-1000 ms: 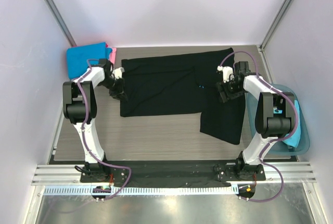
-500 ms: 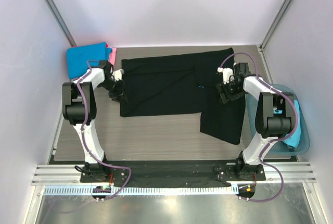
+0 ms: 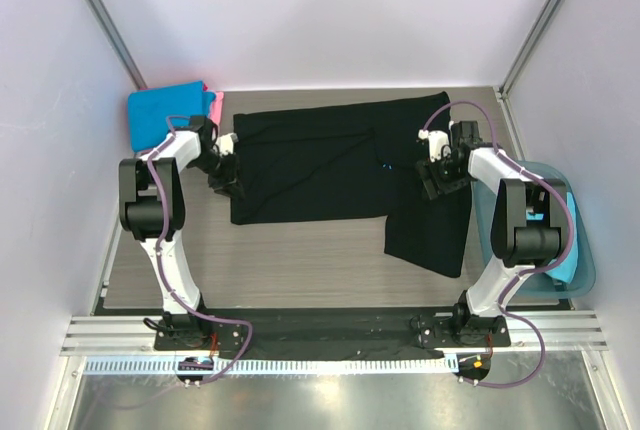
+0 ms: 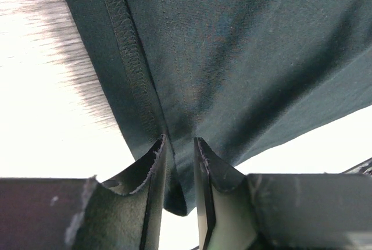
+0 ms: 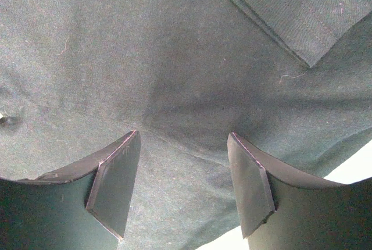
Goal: Fold and stack the t-shirts
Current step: Fold the tshirt
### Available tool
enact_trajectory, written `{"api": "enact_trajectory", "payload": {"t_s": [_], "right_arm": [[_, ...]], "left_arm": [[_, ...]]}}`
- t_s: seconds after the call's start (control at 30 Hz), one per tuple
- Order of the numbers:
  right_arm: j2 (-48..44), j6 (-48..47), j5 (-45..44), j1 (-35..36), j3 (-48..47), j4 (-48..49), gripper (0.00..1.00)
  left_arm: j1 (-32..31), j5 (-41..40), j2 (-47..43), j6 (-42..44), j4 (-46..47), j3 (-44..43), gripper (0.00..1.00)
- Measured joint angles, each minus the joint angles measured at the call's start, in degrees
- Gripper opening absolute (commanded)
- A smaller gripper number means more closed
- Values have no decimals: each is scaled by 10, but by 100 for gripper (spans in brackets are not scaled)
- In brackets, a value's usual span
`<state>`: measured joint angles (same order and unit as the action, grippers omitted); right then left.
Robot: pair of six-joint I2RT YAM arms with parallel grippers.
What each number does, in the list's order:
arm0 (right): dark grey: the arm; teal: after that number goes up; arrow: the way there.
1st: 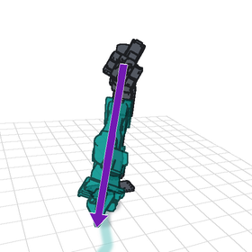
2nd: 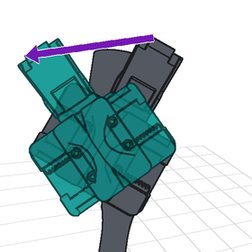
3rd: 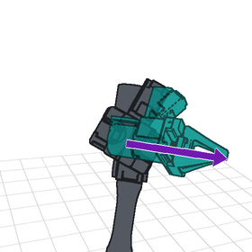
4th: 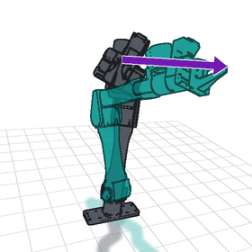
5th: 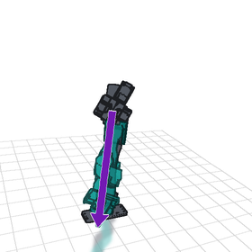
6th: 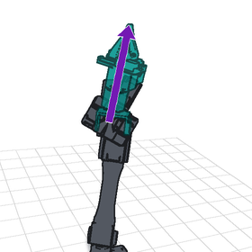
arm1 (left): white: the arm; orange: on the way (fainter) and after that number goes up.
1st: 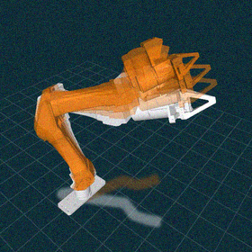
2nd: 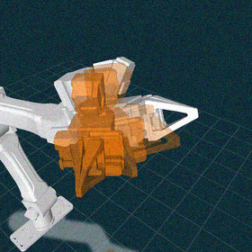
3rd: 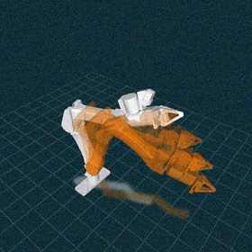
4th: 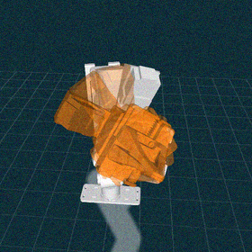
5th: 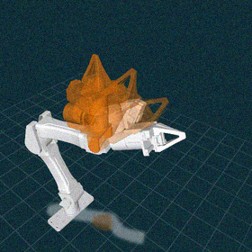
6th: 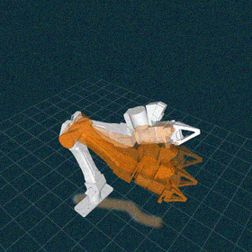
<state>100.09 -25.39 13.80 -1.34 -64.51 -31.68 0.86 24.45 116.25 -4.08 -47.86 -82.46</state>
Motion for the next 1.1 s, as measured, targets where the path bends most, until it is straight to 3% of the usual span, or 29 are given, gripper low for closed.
{"api": "enact_trajectory", "payload": {"t_s": [0.23,0.4,0.57,1.1], "right_arm": [[-1,-1,0,0,3,0,67],[-1,-1,0,0,3,0,67],[-1,0,0,0,3,0,67],[-10,0,-2,0,12,4,67]], "left_arm": [[0,1,0,0,0,0,15],[0,1,0,0,0,3,13],[0,1,0,0,0,3,1],[8,-11,-6,3,5,-14,0]]}}
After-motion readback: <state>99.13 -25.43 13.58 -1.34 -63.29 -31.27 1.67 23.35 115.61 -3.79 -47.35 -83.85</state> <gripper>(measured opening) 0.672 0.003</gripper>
